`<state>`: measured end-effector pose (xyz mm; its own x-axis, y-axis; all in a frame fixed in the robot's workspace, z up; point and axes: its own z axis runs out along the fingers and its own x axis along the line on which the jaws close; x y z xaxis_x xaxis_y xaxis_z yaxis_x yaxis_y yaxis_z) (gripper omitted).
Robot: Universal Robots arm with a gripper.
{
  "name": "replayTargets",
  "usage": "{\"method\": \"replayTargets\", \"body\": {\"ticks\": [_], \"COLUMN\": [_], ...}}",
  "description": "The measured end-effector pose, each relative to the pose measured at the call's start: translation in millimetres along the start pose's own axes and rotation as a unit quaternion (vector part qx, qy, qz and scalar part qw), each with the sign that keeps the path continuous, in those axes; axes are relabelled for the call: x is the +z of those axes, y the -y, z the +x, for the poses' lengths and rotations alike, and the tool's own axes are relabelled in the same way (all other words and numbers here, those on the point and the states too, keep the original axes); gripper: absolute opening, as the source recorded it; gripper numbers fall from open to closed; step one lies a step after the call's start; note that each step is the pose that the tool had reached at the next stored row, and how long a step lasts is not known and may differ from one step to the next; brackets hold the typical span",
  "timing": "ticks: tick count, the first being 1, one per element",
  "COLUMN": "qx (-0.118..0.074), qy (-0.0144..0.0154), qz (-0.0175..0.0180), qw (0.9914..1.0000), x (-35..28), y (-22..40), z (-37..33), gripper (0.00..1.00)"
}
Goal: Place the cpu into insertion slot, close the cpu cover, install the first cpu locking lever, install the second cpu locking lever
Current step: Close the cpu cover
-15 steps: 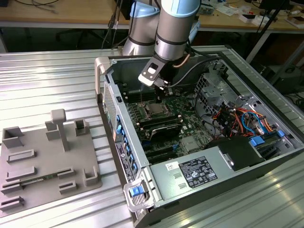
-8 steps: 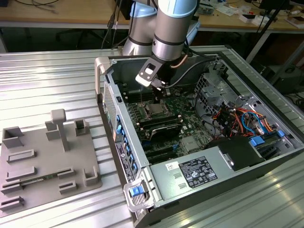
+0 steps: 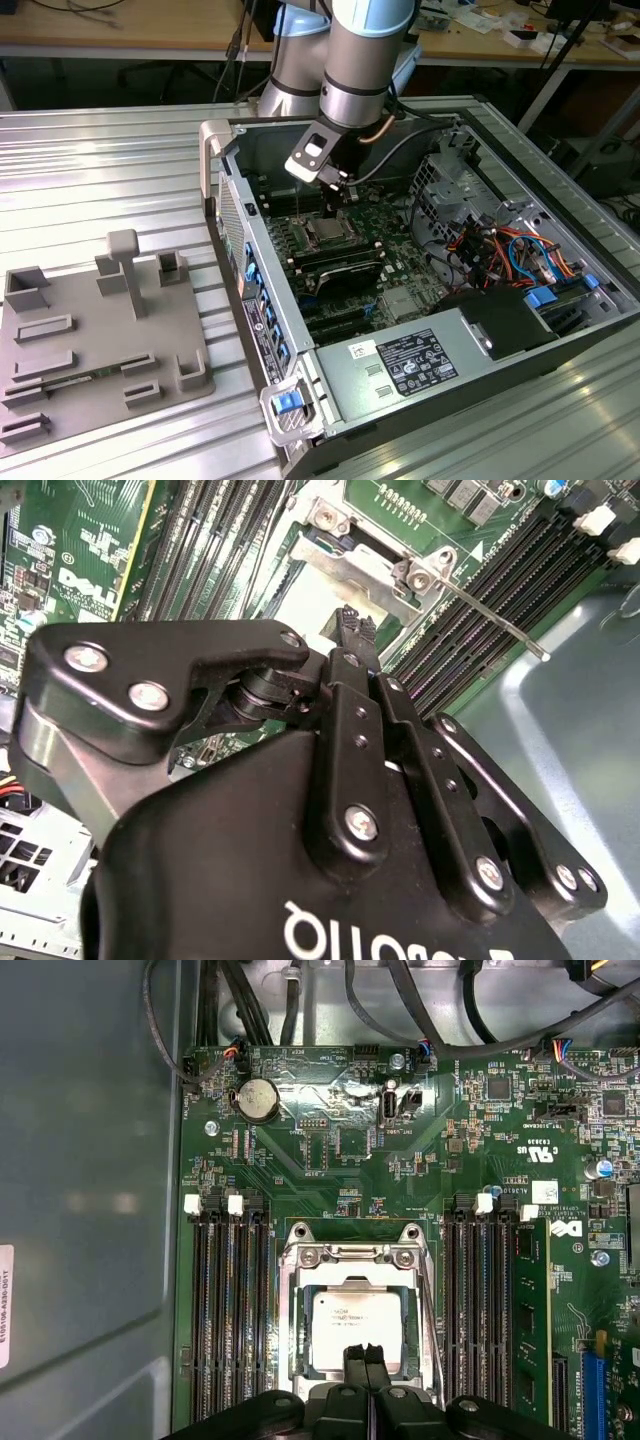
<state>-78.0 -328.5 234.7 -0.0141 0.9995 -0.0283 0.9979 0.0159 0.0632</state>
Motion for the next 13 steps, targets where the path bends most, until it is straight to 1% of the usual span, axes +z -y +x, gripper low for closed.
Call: {"method": "replayTargets", "body": {"ticks": [5,7,10,13], "qx": [0.000,0.000,0.000,0.000], "qy": [0.0000,0.0000,0.0000,0.0001], "qz": [0.0000,0.0000,0.0000,0.0001], "qw": [1.00000,1.00000,1.00000,1.00000], "x": [0.6,3.3,9.4,12.2], "y": [0.9,3.6,8.4,12.5], "z": [0.0,0.1,0.4,0.5], "gripper": [0.11,0.11,0.11,0.11]}}
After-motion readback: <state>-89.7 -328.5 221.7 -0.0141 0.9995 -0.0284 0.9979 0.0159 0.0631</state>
